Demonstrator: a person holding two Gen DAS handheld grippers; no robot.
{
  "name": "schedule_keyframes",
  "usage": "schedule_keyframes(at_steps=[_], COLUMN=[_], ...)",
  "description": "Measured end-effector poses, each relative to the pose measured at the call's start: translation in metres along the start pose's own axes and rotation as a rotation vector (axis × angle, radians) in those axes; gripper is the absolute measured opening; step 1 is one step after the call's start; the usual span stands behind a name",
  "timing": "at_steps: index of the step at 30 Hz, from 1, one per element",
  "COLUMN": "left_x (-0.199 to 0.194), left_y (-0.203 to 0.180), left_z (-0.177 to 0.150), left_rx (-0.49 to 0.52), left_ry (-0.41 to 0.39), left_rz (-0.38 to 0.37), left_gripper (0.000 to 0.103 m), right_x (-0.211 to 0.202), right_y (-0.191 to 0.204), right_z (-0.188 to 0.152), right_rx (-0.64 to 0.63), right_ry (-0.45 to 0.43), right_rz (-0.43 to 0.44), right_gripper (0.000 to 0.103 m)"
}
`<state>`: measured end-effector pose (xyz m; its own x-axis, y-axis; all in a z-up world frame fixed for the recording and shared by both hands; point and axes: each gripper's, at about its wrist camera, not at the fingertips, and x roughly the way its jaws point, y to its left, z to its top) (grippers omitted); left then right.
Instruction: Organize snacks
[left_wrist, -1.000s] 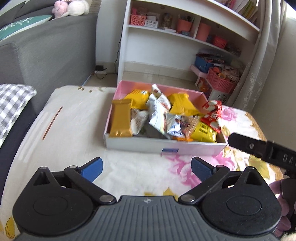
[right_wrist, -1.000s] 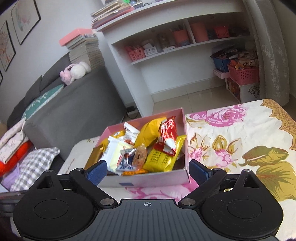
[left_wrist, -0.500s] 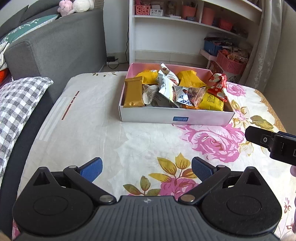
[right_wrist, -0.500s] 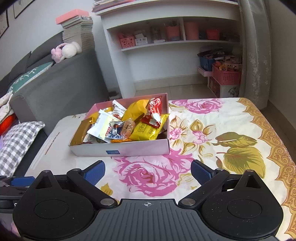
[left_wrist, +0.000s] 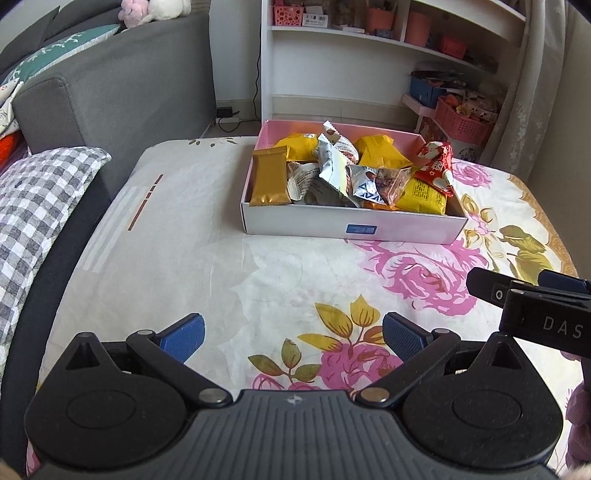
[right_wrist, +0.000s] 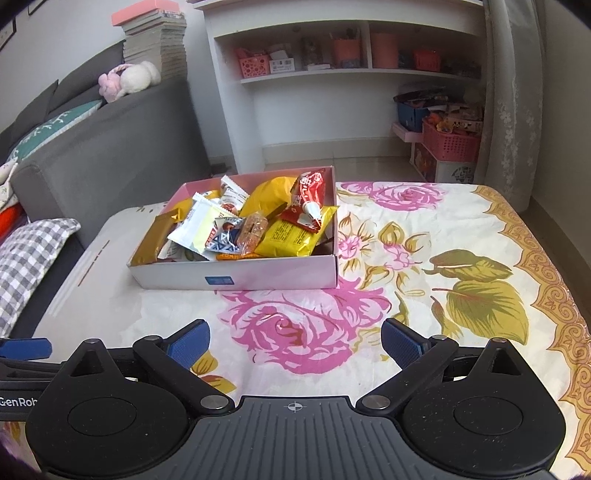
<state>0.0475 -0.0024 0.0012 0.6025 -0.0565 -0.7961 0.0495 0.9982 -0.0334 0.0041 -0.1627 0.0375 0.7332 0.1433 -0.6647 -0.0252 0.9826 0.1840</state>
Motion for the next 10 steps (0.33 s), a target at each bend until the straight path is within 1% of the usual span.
schedule_keyframes(at_steps=[10], left_x=[-0.001], left_y=[-0.0031], left_z=[-0.001], left_rx=[0.026], left_ry=[-0.001], left_rz=[0.001], left_gripper=[0.103], right_x=[-0.0001], right_y=[-0.0031], right_z=[0.0012], right_rx=[0.02], right_ry=[0.01], right_rz=[0.005], right_gripper=[0.1])
